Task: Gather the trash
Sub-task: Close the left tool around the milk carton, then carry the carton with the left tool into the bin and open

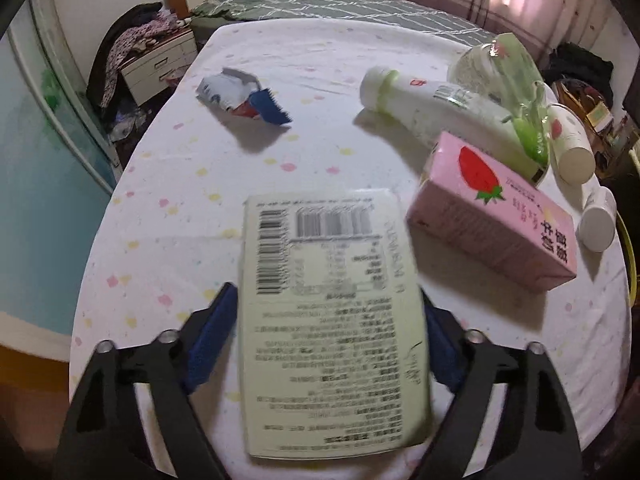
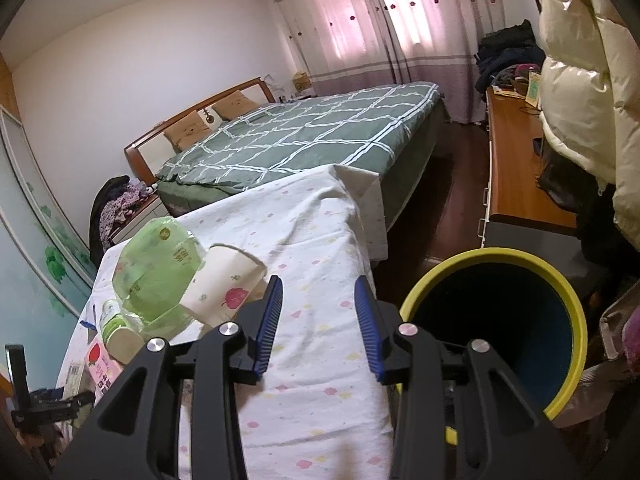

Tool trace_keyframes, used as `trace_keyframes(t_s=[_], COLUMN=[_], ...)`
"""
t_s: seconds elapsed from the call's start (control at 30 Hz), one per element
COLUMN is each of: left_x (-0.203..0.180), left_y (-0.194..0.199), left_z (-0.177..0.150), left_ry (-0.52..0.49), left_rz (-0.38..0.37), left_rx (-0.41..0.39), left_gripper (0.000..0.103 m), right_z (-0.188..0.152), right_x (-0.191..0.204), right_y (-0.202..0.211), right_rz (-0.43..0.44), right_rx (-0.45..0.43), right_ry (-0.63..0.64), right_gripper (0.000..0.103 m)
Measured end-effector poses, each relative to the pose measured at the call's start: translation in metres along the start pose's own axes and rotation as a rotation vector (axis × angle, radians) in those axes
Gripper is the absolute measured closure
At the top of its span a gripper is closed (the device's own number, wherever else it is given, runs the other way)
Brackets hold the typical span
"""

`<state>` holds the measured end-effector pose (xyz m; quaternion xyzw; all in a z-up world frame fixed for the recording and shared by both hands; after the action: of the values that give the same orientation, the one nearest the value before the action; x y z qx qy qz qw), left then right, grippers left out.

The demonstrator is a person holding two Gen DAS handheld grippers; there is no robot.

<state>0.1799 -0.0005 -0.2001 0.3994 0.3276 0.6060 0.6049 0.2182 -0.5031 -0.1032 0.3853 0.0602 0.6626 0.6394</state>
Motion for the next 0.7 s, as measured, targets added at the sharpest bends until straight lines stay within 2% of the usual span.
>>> trace_keyframes(t_s=[0.13,0.27,0.47,0.63,0.7], left_x=[-0.008,-0.015,-0.027,-0.063,-0.088], left_y=[0.004,0.015,0.045,0.074,0.081], left_z=[-0.001,-0.002,0.009,0.028,0.041], left_ry=[-0.043,-0.061,-0.089,-0.158,-0.201], left_rz=[-0.03,-0.035,-0.049,-0.091,-0.12], left_rx=[-0.007,-0.025,-0.092,-0.159,-0.181], left_gripper=[0.032,0.032,0.032,0.033,0.032], right_z=[-0.004,-0.006,-0.003,-0.002,-0.003], right_x=[0.006,0.003,-0.013,-0.032,-0.042], right_y=[0.005,0.02,0.041,0.053,0.058], right_rz=[0.0,-0.009,-0.03,-0.078,-0.097], right_rx=[0.003,-0.021,-0.063,-0.092,-0.101], right_ry=[0.014,0.011,-0.011,-0.025,-0.039], right_gripper=[0.067,0.067,0.067,0.067,0.067])
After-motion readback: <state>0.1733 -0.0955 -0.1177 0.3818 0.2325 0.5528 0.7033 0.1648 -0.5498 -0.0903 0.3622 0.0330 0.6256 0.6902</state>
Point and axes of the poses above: each gripper's, at about its wrist camera, not at the fingertips, and y roughly against the way its jaws point, x to its left, z to its top, the point moved 7 cm from there along -y, roughly the way its jaws point, and after that the axes turned 11 degrees about -y, right-handed, at the moved point
